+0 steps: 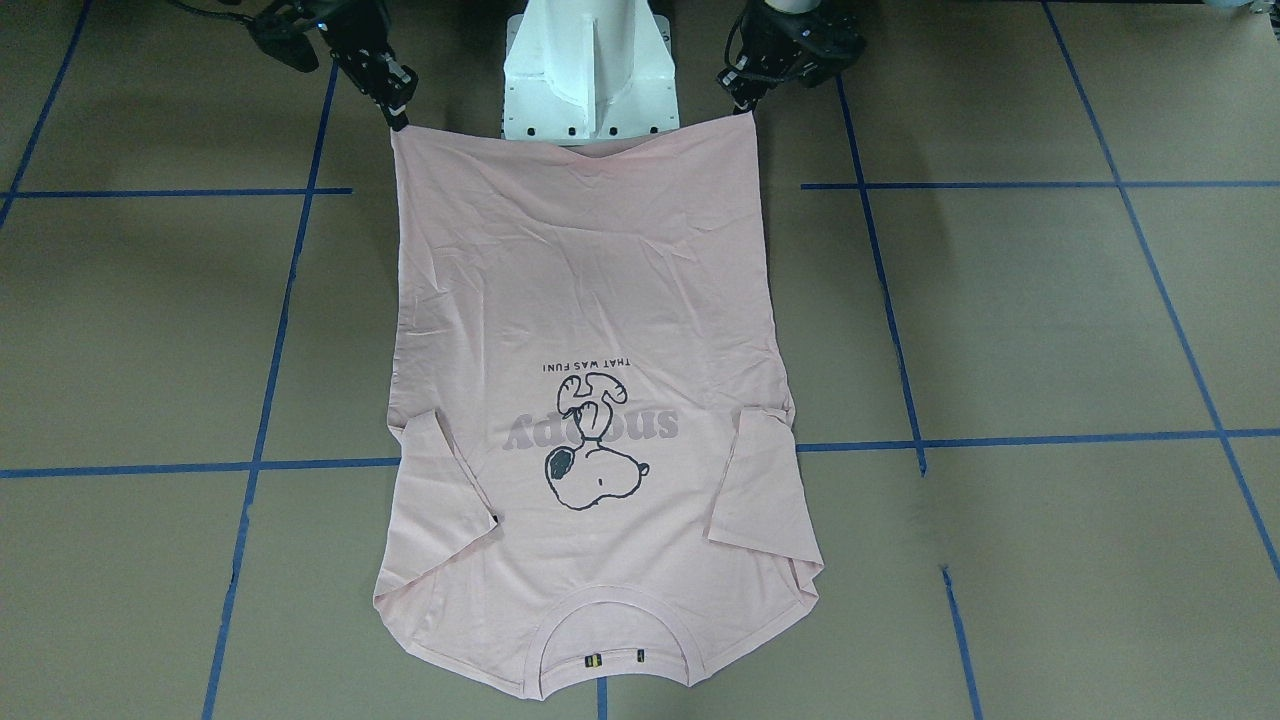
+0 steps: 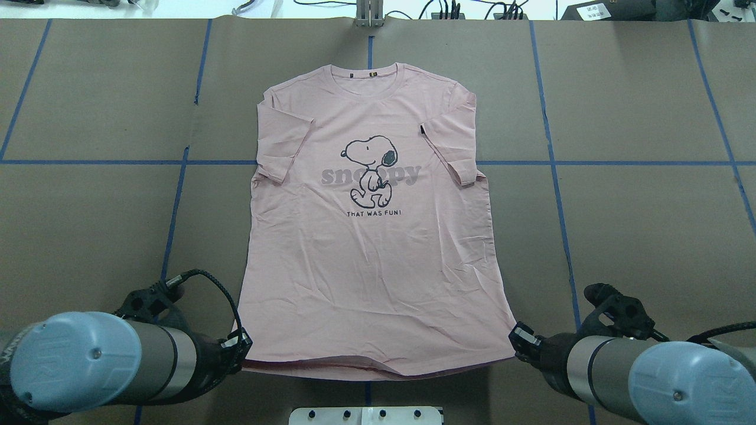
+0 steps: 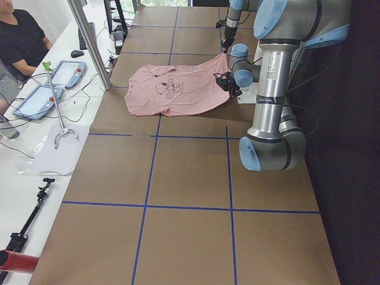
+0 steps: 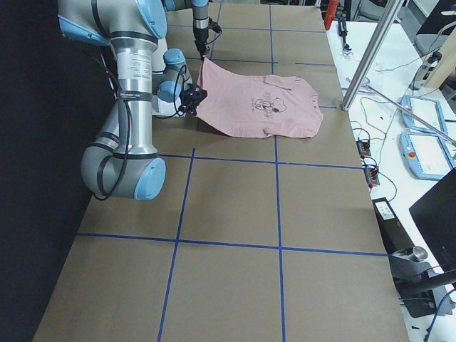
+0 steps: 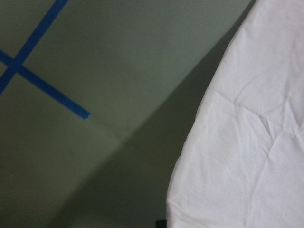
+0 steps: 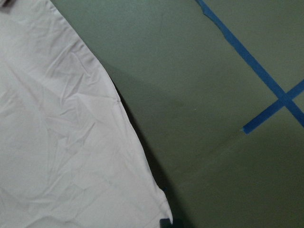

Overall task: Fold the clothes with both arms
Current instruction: 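Lift the hem with both grippers and fold it toward the collar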

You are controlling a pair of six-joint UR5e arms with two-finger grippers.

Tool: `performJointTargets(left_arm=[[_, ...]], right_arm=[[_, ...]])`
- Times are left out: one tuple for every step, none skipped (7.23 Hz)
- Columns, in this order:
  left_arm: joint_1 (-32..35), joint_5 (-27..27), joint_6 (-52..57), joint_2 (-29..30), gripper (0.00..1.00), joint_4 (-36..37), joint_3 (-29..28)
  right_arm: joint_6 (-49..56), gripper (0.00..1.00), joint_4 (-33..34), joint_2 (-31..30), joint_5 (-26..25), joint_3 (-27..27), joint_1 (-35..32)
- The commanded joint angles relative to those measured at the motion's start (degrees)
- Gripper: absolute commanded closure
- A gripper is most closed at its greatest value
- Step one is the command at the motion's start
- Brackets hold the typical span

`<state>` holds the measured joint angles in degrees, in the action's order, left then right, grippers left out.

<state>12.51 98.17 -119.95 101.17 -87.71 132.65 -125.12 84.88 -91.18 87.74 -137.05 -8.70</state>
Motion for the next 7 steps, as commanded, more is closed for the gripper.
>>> performJointTargets(left_arm=[[10.1,0.3,6.6,4.5,1.0,0.6,-1.9],[15.4,0.2,10.6,9.6,1.0,0.7,-8.1],[19.0,0.2,15.8,14.2,1.0,0.4,-16.0],[23.3,0.1,21.8,17.0,1.0,-0.8,-22.0],[27.0,-0.4,25.5,17.5,1.0,-6.8,-28.6],[27.9,-4.6,27.5,19.7,1.0,-12.7,-36.2],[28.2,-6.3,28.4,23.2,1.0,-15.0,-42.4]], right_arm=[[5.5,1.0,0.1,6.1,6.1,3.9,-11.9],[9.6,1.0,0.5,13.0,12.5,11.9,-20.2],[13.0,1.0,0.5,21.0,17.0,21.0,-27.1],[17.3,1.0,0.1,25.7,18.9,29.1,-31.7],[22.2,1.0,-0.1,30.0,19.0,36.5,-34.4],[23.6,1.0,-0.2,36.2,19.0,45.6,-36.4],[26.0,1.0,-0.2,40.9,19.0,52.9,-37.9]])
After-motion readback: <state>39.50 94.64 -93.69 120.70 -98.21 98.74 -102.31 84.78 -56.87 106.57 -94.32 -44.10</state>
